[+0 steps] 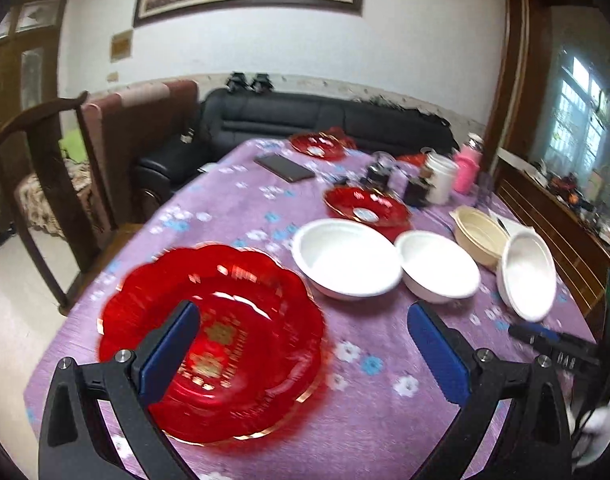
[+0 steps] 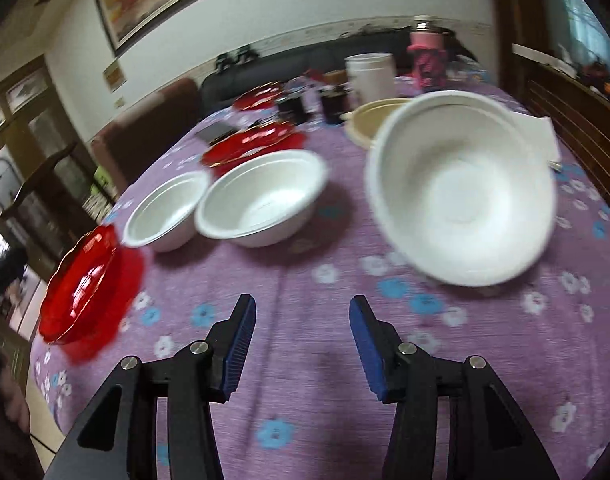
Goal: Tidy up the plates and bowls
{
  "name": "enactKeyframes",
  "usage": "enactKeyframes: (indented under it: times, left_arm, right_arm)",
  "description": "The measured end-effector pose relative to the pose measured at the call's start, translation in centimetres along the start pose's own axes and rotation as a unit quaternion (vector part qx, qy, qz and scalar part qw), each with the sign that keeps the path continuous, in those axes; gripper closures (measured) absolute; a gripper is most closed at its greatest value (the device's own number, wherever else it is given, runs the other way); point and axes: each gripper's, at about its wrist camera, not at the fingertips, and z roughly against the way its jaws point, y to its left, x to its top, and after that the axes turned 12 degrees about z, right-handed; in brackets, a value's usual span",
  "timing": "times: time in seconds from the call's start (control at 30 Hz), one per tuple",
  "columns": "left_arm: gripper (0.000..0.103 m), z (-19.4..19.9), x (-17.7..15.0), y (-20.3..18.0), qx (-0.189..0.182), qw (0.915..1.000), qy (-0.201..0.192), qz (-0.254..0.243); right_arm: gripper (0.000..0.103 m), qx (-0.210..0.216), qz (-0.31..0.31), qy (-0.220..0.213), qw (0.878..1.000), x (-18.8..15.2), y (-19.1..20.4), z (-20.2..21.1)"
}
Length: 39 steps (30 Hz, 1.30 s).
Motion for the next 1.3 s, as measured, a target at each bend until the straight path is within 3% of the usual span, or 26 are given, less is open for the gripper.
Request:
enactKeyframes:
  times: [0.43,0.6,0.77,1.0,1.13,1.3]
  left_arm:
    - [0.0,-2.0,-1.2,-1.9,-0.023,0.9986,0.045,-0.012]
    - [0.0,-1.9,-1.1,-1.7,-0.011,0.9992,0.035,-0.012]
    - [0.0,-2.3,-0.3,0.3,-0.002,0.999,0.037,0.026]
    - [0.0,-2.6,-0.5,1.8,-0.003,0.9982,0.042,0.043]
    - [0.0,-2.5,-0.4,2.6,-0.011,0.9976,0.044,0.053]
    - [0.0,-2.2,-0.4,3.2,-0.013,0.9978,0.039,0.053]
  right_arm:
    - [0.05,-0.108,-0.129,-0.025,0.985,-0.1,-11.0,3.4]
    - [0.05,-0.071,-0.138,-0.024,0.988,0.3,-10.1,2.7]
    - [0.05,-0.002,-0.09,-0.006,0.996,1.7,-4.8,0.3]
    - [0.05,0.093,-0.063,0.032,0.993,3.8,1.8,-4.0]
    - [0.05,0.084,-0.073,0.044,0.993,4.0,3.2,-5.4]
    - [0.05,0.066,-0.151,0.052,0.985,4.2,1.0,-7.5]
